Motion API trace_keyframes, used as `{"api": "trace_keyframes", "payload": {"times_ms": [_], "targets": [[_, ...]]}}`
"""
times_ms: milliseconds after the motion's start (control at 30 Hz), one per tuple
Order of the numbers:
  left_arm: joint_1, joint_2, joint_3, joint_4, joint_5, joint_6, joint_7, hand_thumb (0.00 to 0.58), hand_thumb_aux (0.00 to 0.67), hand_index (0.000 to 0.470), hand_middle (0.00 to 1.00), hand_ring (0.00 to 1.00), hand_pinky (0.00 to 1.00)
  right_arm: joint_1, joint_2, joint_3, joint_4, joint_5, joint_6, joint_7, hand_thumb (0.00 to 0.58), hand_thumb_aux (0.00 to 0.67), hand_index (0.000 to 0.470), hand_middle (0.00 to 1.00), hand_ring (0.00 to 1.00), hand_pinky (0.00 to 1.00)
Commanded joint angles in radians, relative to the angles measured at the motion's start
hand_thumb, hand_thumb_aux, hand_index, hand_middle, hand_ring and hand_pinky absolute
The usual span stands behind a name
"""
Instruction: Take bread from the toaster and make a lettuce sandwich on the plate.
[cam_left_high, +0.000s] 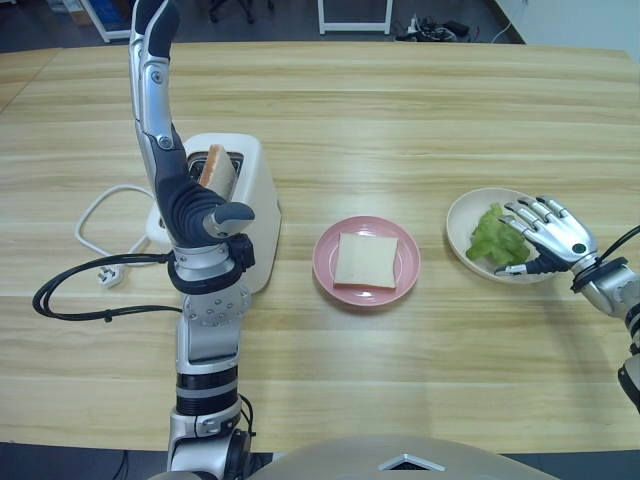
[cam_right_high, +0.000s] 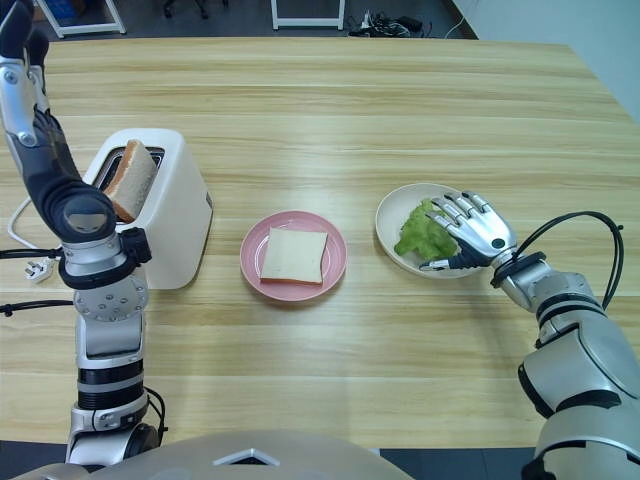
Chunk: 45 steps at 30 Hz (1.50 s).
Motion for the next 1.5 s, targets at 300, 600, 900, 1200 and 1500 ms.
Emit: {"api": "trace_keyframes", "payload": {"times_ms": [300, 600, 900, 1200, 1500], "targets": [[-0.008, -0.003, 0.003, 0.003, -0.002, -0.002, -0.007, 0.000, 0.000, 0.000, 0.00, 0.00, 0.00, -0.021, 0.019, 0.026, 0.033, 0.008, 0.030, 0.050, 0.456, 0.360, 0.253, 0.00, 0.00, 0.00], [-0.007, -0.006, 0.004, 0.002, 0.000, -0.002, -0.014, 0.000, 0.000, 0.000, 0.00, 0.00, 0.00, -0.017, 0.032, 0.040, 0.040, 0.018, 0.008, 0.068, 0.580, 0.670, 0.470, 0.00, 0.00, 0.00], [-0.012, -0.007, 0.006, 0.009, -0.003, -0.005, -0.017, 0.000, 0.000, 0.000, 0.00, 0.00, 0.00, -0.002, 0.037, 0.023, 0.034, 0.049, -0.009, 0.013, 0.580, 0.670, 0.470, 1.00, 1.00, 1.00], [-0.013, -0.010, 0.007, 0.009, 0.000, -0.003, -0.018, 0.000, 0.000, 0.000, 0.00, 0.00, 0.00, -0.005, 0.036, 0.026, 0.028, 0.056, 0.013, -0.061, 0.580, 0.670, 0.470, 1.00, 1.00, 1.00], [-0.012, -0.013, 0.008, 0.011, -0.003, -0.004, -0.017, 0.000, 0.000, 0.000, 0.00, 0.00, 0.00, 0.008, 0.041, -0.021, 0.016, 0.121, -0.049, -0.090, 0.580, 0.670, 0.470, 1.00, 1.00, 1.00]]}}
